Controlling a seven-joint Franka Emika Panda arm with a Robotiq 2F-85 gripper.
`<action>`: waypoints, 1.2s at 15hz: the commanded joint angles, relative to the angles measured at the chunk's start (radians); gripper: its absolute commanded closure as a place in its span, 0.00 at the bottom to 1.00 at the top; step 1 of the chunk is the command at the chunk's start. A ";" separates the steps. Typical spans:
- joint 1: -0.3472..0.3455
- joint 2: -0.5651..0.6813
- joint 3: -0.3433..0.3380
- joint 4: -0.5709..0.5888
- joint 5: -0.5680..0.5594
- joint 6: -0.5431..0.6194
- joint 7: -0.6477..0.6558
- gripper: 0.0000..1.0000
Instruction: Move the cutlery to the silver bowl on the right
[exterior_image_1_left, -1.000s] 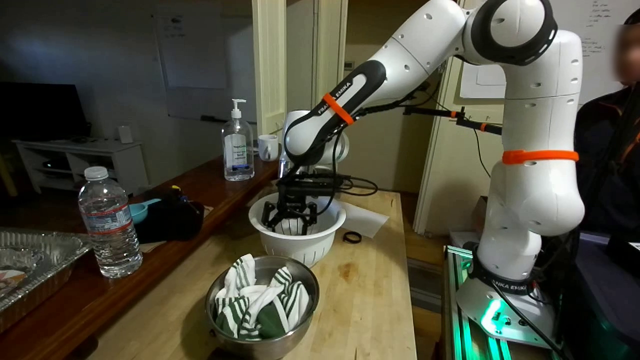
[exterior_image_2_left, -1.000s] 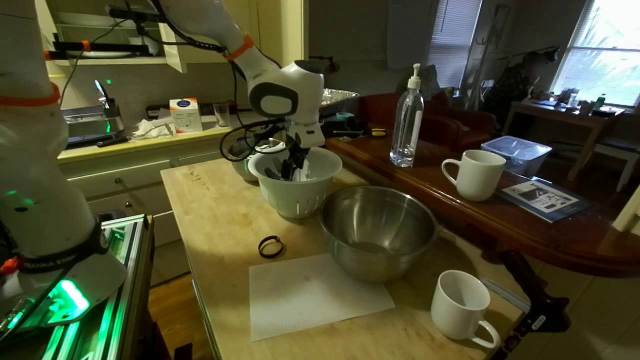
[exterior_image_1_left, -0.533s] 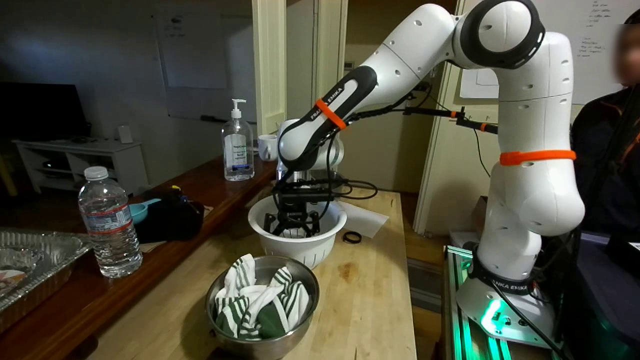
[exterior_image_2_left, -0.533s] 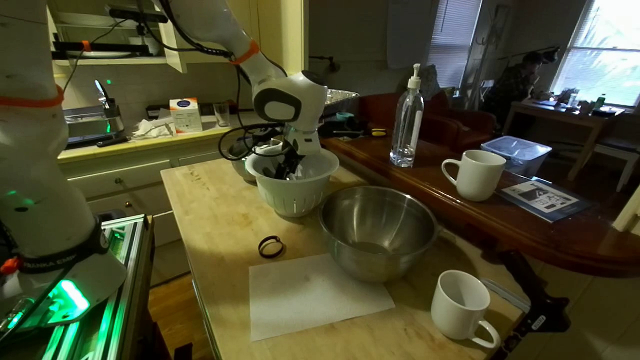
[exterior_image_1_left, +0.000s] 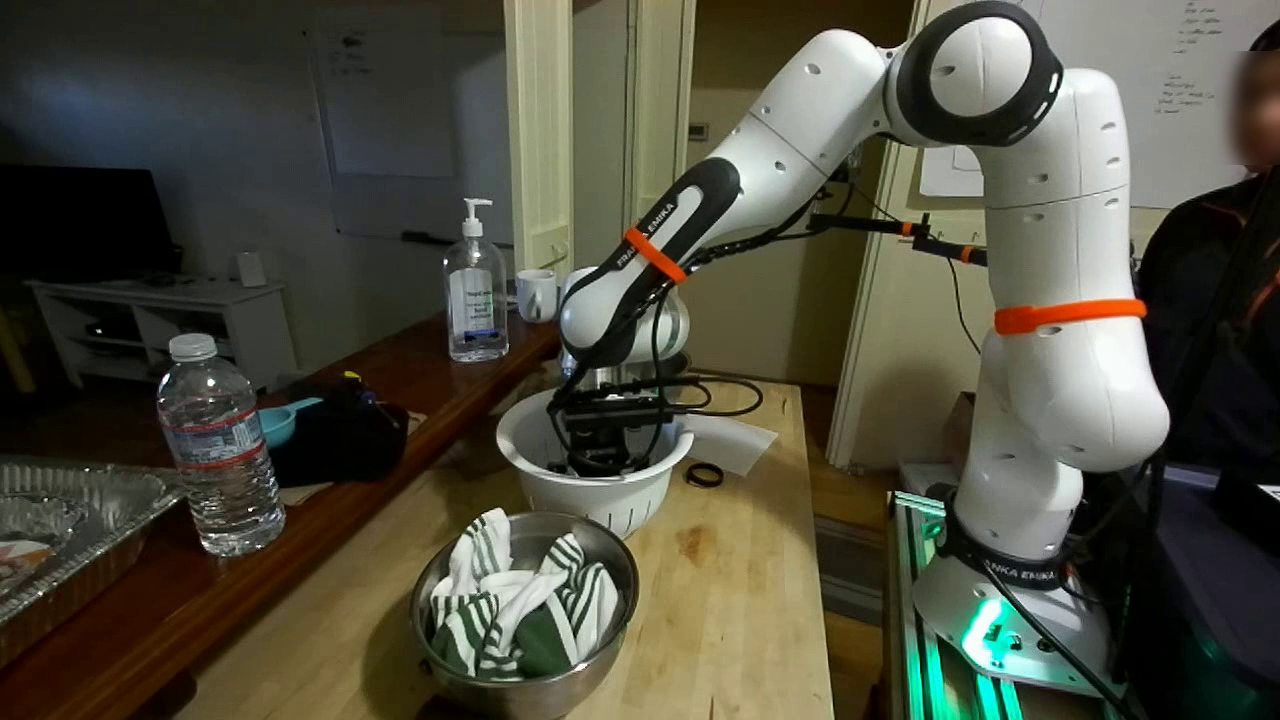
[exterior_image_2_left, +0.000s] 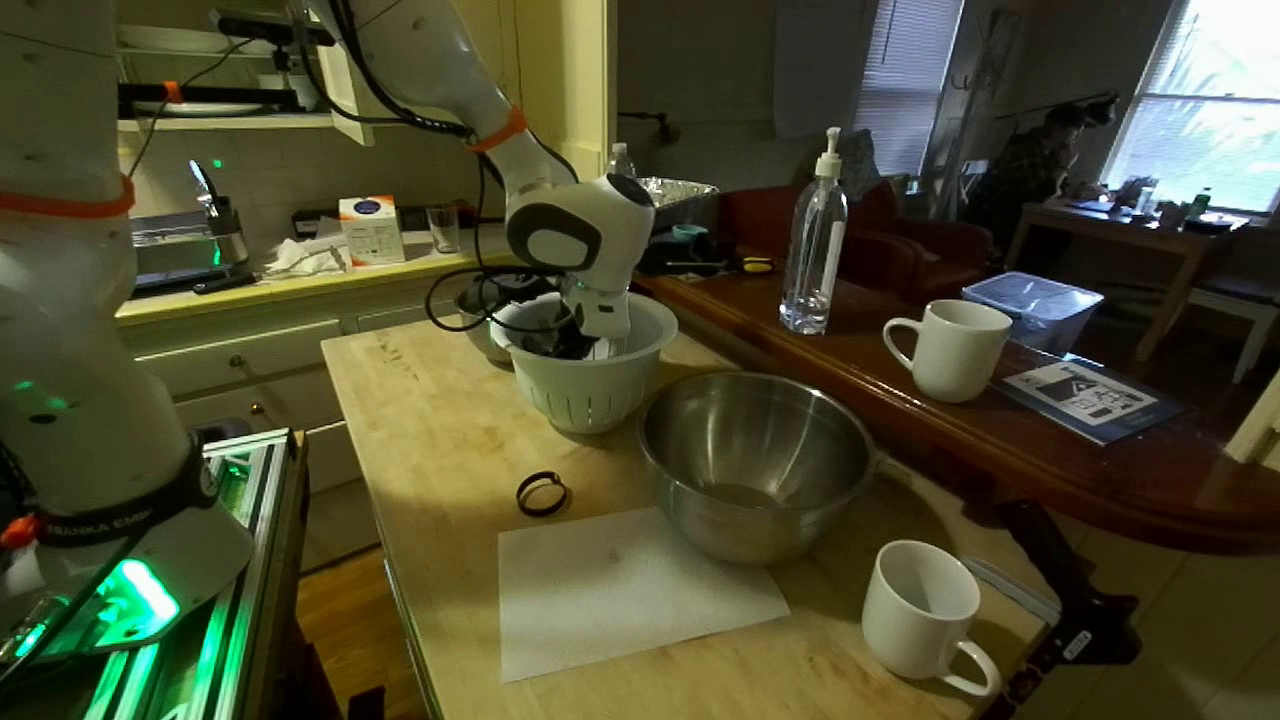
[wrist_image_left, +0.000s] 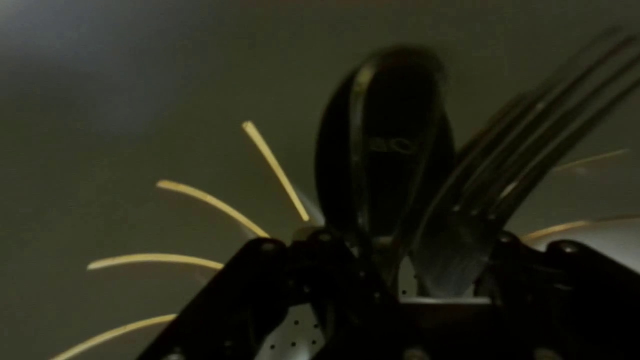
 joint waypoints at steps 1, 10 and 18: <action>0.006 0.002 -0.013 0.003 0.013 -0.022 0.027 0.81; -0.003 -0.041 -0.012 -0.014 0.029 -0.029 0.010 0.98; -0.013 -0.282 -0.016 -0.080 0.015 -0.190 -0.078 0.98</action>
